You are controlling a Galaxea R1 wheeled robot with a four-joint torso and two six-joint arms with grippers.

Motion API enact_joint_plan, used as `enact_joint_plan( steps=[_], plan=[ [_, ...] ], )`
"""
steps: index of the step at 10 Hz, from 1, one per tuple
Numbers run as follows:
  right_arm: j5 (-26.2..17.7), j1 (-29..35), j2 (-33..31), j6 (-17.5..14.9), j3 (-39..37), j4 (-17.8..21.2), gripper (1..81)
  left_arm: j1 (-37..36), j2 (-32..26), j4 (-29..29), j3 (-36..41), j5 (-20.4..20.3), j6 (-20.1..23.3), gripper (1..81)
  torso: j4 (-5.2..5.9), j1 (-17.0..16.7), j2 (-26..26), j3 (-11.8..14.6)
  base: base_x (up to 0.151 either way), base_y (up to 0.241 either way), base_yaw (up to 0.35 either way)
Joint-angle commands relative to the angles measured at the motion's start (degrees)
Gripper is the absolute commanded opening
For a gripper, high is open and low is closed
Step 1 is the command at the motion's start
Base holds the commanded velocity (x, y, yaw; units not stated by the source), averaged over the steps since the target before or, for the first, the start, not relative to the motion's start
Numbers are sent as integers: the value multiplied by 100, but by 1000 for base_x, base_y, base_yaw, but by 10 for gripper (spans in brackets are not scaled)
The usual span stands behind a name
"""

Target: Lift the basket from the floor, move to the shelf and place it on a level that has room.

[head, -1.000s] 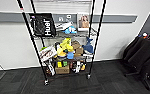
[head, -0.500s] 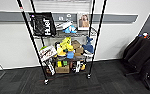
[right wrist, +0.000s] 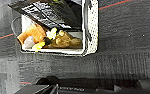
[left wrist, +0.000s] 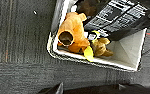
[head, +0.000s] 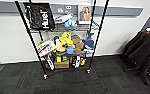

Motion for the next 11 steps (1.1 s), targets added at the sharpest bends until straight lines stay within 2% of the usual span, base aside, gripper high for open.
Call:
enact_joint_plan(
  steps=[1, 2, 4, 11],
  plan=[
    [-384, 683, -95, 15, 74, 276, 811, -562, -147, -99, 0, 488, -18, 811, 0, 369, -573, -528, 0, 0, 0],
    [-472, 745, -87, 15, 74, 302, 811, -623, -155, -99, 0, 558, -18, 811, 0, 393, -606, -70, 0, 0, 0],
    [-507, 850, -86, 15, 74, 372, 811, -764, -182, -99, 0, 602, -18, 811, 0, 592, -922, -171, 0, 0, 0],
    [-516, 903, 54, 15, 39, 426, 811, -992, -516, -178, -105, 717, -35, 811, 0, 1434, -2263, -186, 0, 0, 0]
  ],
)
